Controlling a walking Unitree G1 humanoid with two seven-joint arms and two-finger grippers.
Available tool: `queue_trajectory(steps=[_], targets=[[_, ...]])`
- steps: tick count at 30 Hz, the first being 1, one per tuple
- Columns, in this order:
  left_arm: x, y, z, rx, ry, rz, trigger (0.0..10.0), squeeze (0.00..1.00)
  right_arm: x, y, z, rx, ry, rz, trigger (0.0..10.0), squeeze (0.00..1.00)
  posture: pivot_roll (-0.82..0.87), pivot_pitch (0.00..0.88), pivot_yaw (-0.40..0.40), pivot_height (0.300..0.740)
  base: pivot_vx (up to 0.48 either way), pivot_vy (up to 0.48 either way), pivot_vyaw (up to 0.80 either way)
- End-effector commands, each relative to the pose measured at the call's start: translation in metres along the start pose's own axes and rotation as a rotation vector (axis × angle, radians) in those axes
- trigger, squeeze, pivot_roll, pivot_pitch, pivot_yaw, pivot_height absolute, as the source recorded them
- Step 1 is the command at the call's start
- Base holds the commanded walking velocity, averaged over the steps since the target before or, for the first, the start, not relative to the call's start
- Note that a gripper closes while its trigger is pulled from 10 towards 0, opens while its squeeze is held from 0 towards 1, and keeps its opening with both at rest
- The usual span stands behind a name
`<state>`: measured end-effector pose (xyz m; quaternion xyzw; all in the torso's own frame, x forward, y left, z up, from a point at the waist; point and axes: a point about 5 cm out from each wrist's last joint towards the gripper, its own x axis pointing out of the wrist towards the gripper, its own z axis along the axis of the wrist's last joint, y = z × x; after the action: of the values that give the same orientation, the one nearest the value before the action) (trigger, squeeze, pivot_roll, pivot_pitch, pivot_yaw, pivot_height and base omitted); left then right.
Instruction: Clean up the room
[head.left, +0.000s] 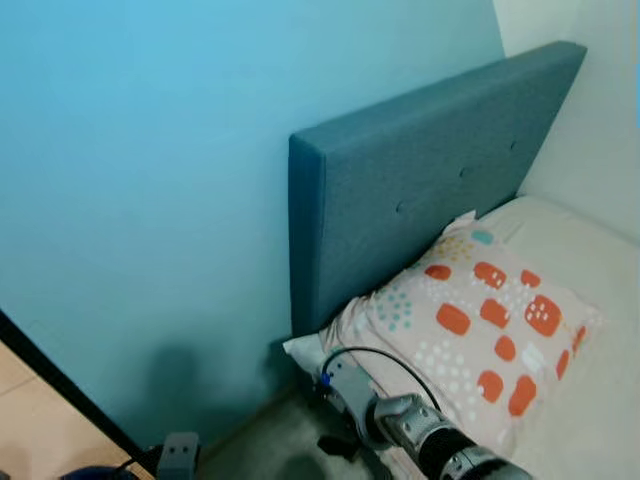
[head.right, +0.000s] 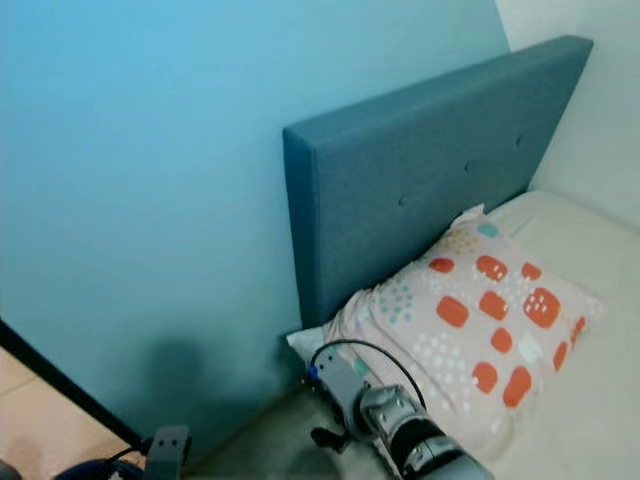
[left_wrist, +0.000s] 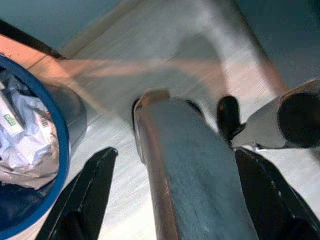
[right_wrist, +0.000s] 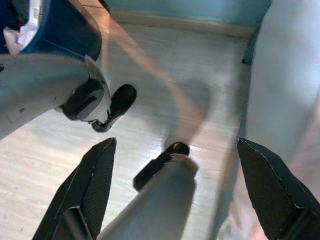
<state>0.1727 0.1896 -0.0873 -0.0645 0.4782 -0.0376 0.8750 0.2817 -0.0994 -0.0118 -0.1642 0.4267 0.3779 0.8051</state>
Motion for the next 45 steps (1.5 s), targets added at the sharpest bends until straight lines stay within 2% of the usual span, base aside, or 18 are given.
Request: queue_trajectory(steps=[1, 8, 12, 15, 16, 18, 21, 23, 29, 37, 40, 45], targets=[[-0.002, 0.002, -0.009, 0.001, 0.031, 0.008, 10.0, 0.0, 0.002, 0.003, 0.0, 0.028, -0.012, 0.012, 10.0, 0.0, -0.1, 0.089, -0.025, 0.616, 0.0, 0.0, 0.0], [-0.001, 0.002, -0.008, -0.001, 0.022, 0.01, 10.0, 0.0, 0.001, 0.002, 0.004, 0.044, -0.046, -0.002, 10.0, 0.0, -0.1, 0.093, -0.021, 0.596, 0.0, 0.0, 0.0], [0.0, 0.002, 0.002, -0.01, -0.028, 0.016, 10.0, 0.0, 0.0, -0.001, 0.006, 0.081, -0.077, -0.011, 10.0, 0.0, -0.1, 0.098, -0.019, 0.596, 0.0, 0.0, 0.0], [0.001, 0.001, 0.013, -0.024, -0.072, 0.014, 10.0, 0.0, -0.003, -0.008, 0.003, 0.036, -0.054, -0.061, 10.0, 0.0, -0.1, 0.102, -0.019, 0.596, 0.0, 0.0, 0.0], [0.001, 0.001, 0.019, -0.027, -0.089, 0.012, 10.0, 0.0, -0.008, -0.019, 0.006, -0.031, -0.047, -0.143, 10.0, 0.0, -0.1, 0.102, -0.017, 0.596, 0.0, 0.0, 0.0], [0.001, 0.001, 0.019, -0.027, -0.089, 0.012, 10.0, 0.0, -0.008, -0.019, 0.006, -0.031, -0.047, -0.143, 10.0, 0.0, -0.1, 0.102, -0.017, 0.596, 0.0, 0.0, 0.0], [0.001, 0.001, 0.019, -0.018, -0.089, 0.011, 10.0, 0.0, -0.025, -0.043, 0.031, -0.054, -0.161, -0.264, 10.0, 0.0, -0.11, 0.104, -0.013, 0.596, 0.0, 0.0, 0.0], [0.001, 0.001, 0.019, -0.018, -0.089, 0.011, 10.0, 0.0, -0.025, -0.043, 0.031, -0.054, -0.161, -0.264, 10.0, 0.0, -0.11, 0.104, -0.013, 0.596, 0.0, 0.0, 0.0], [0.001, -0.001, 0.013, -0.017, -0.079, 0.005, 10.0, 0.0, -0.053, -0.074, 0.057, -0.083, -0.274, -0.394, 10.0, 0.0, -0.1, 0.11, -0.021, 0.596, 0.0, 0.0, 0.0], [0.0, 0.0, 0.011, -0.026, -0.079, 0.006, 10.0, 0.0, -0.063, -0.086, 0.054, -0.129, -0.249, -0.427, 10.0, 0.0, -0.09, 0.117, -0.025, 0.596, 0.0, 0.0, 0.0], [0.0, 0.001, 0.01, -0.028, -0.078, 0.006, 10.0, 0.0, -0.075, -0.1, 0.043, -0.177, -0.187, -0.462, 10.0, 0.0, -0.09, 0.125, -0.026, 0.596, 0.0, 0.0, 0.0], [0.0, 0.001, 0.009, -0.028, -0.079, 0.005, 10.0, 0.0, -0.087, -0.112, 0.034, -0.195, -0.143, -0.504, 10.0, 0.0, -0.1, 0.132, -0.027, 0.596, 0.0, 0.0, 0.0]])
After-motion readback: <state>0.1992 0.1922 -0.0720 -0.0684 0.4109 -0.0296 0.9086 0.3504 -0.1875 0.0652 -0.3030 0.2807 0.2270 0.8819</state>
